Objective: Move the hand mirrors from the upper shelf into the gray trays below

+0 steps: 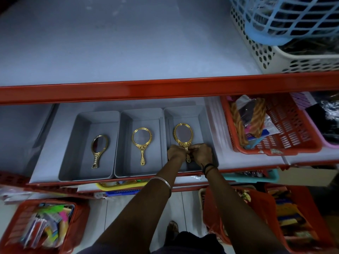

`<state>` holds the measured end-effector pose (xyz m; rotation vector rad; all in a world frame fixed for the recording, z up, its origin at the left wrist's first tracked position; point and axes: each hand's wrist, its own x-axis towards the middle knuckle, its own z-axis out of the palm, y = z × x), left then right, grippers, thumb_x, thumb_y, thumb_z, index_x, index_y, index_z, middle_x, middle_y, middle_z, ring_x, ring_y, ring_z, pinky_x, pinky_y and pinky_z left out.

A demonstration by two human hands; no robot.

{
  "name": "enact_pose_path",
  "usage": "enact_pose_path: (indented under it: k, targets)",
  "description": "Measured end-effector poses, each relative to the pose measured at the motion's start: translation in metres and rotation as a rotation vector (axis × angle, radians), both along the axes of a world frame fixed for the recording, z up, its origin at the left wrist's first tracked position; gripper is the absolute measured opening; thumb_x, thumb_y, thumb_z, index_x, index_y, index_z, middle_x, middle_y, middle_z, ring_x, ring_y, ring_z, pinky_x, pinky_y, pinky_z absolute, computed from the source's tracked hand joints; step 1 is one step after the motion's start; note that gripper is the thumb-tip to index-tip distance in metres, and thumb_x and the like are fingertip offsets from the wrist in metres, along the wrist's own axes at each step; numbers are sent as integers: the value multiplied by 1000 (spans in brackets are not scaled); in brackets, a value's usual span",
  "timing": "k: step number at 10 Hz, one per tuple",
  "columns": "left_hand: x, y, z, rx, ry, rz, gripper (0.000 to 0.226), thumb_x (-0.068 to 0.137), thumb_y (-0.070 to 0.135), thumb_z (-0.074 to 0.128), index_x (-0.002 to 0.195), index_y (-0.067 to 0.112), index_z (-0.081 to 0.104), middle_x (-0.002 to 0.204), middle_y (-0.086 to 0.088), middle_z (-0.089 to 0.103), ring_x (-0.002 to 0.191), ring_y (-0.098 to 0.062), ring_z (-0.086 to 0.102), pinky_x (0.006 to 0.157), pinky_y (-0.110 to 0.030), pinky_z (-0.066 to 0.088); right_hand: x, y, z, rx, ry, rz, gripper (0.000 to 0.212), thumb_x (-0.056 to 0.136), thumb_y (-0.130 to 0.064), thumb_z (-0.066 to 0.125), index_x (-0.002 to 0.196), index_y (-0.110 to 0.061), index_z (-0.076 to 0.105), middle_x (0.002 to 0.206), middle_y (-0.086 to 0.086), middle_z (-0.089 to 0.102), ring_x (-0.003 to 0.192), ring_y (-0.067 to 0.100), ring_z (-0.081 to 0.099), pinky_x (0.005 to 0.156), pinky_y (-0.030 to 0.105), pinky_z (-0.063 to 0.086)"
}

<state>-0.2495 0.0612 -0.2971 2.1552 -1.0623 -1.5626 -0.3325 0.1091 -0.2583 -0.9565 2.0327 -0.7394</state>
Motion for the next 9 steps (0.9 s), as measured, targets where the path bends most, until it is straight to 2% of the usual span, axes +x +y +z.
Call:
enact_pose_path:
  k: [2, 4, 7, 8, 9]
  targets:
    - [2, 5, 17, -2, 15, -20, 22, 82, 10, 70, 100, -2, 70, 104, -20, 72, 95, -32, 70, 83, -45, 60, 0, 0, 0, -1, -21, -11, 21, 80, 5, 62, 96, -2, 75, 98, 16, 75, 94, 27, 70, 90, 39, 56]
    - [5, 11, 33, -65, -30, -94, 24, 85, 11, 67, 106, -1, 69, 110, -18, 71, 99, -30, 69, 85, -41, 60, 0, -2, -1, 29, -122, -66, 23, 82, 6, 58, 95, -2, 74, 96, 19, 75, 89, 31, 70, 87, 46, 57]
    - [6, 26, 66, -226, -106, -264, 22, 91, 2, 55, 106, -11, 65, 112, -24, 68, 104, -34, 66, 84, -37, 55, 8, 2, 12, -30, -38, -27, 21, 83, 8, 55, 92, 3, 74, 93, 21, 74, 89, 32, 69, 84, 42, 58]
    - [11, 29, 72, -285, -127, -334, 23, 91, 7, 58, 104, -9, 67, 109, -23, 70, 102, -33, 67, 82, -36, 55, 9, 4, 15, -36, 8, -19, 19, 82, 3, 57, 86, -1, 75, 88, 18, 75, 84, 29, 70, 81, 39, 59]
    - [16, 38, 82, -423, -152, -419, 23, 93, 5, 51, 98, -8, 68, 103, -24, 70, 97, -34, 68, 80, -38, 56, 16, 11, 32, -101, 144, -27, 21, 85, -4, 53, 83, -4, 74, 84, 14, 74, 79, 26, 69, 71, 30, 57]
